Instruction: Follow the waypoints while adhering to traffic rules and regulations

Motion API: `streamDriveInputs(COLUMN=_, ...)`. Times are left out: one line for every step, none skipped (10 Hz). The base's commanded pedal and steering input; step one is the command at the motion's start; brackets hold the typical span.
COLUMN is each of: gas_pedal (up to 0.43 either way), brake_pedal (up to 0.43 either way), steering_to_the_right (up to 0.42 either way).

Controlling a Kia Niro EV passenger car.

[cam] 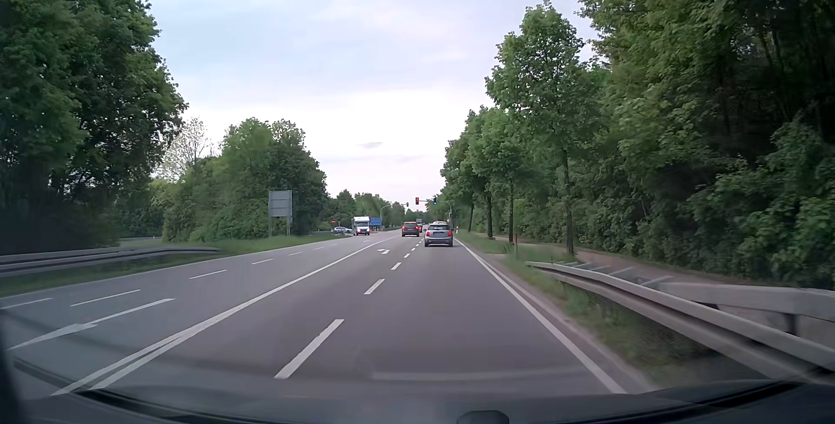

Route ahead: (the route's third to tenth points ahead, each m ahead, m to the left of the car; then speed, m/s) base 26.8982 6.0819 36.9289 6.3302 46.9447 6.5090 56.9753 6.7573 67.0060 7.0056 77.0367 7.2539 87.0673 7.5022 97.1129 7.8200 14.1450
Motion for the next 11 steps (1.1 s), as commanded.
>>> streamDriveInputs(gas_pedal=0.138, brake_pedal=0.0, steering_to_the_right=0.002)
streamDriveInputs(gas_pedal=0.138, brake_pedal=0.0, steering_to_the_right=0.002)
streamDriveInputs(gas_pedal=0.138, brake_pedal=0.0, steering_to_the_right=0.001)
streamDriveInputs(gas_pedal=0.138, brake_pedal=0.0, steering_to_the_right=0.0)
streamDriveInputs(gas_pedal=0.138, brake_pedal=0.0, steering_to_the_right=-0.003)
streamDriveInputs(gas_pedal=0.138, brake_pedal=0.0, steering_to_the_right=-0.003)
streamDriveInputs(gas_pedal=0.138, brake_pedal=0.0, steering_to_the_right=-0.003)
streamDriveInputs(gas_pedal=0.138, brake_pedal=0.0, steering_to_the_right=-0.003)
streamDriveInputs(gas_pedal=0.138, brake_pedal=0.0, steering_to_the_right=-0.003)
streamDriveInputs(gas_pedal=0.138, brake_pedal=0.0, steering_to_the_right=-0.003)
streamDriveInputs(gas_pedal=0.138, brake_pedal=0.0, steering_to_the_right=-0.003)
